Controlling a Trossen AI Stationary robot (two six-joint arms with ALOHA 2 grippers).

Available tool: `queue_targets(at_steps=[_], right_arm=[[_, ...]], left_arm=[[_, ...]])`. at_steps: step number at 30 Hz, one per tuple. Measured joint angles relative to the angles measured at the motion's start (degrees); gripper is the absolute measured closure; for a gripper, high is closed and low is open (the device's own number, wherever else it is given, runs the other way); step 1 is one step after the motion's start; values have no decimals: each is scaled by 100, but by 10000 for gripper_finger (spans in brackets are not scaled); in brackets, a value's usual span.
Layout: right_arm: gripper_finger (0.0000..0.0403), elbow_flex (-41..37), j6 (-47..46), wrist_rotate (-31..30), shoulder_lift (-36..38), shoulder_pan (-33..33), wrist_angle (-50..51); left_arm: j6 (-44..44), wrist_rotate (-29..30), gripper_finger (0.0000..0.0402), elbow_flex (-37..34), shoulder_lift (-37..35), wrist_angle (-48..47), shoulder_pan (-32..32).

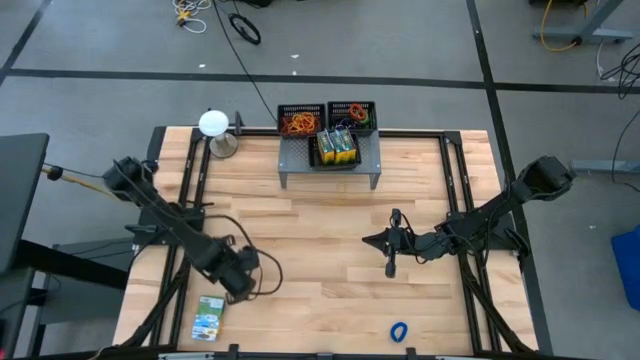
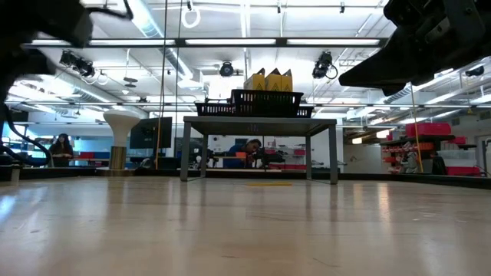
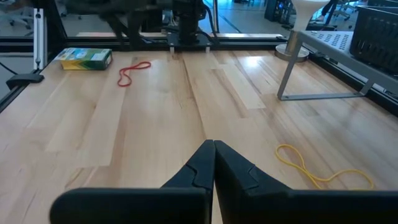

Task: Pick & Place Office Desk Supplies
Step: Put the red rubber band into the top left black basket on the shelf

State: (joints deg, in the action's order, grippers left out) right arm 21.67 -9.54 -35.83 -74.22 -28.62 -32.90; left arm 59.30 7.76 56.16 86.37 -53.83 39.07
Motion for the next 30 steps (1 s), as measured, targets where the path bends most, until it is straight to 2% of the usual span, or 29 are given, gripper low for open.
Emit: queue_targets(at_steps=[6,11,17,20,24,27,30], right_arm=[[391,0,0,0,0,0,11],[391,0,0,0,0,0,13],[391,0,0,2,0,0,13],[391,0,-2,2,0,0,13],[391,0,-2,3,0,0,10],[391,0,-2,4,0,0,10],[391,0,0,2,0,0,6]], left_arm=[[-85,-141,263,-2,829,310,164],[-127,-187,239,-2,1282,488,318],[85,-201,237,-224,1323,472,479],[315,-417,236,-551,1210,909,569],[401,-365,238,-748,1182,1260,668],[370,-392,254,-723,1166,1274,654],[346,-418,288,-734,1086,1320,656]])
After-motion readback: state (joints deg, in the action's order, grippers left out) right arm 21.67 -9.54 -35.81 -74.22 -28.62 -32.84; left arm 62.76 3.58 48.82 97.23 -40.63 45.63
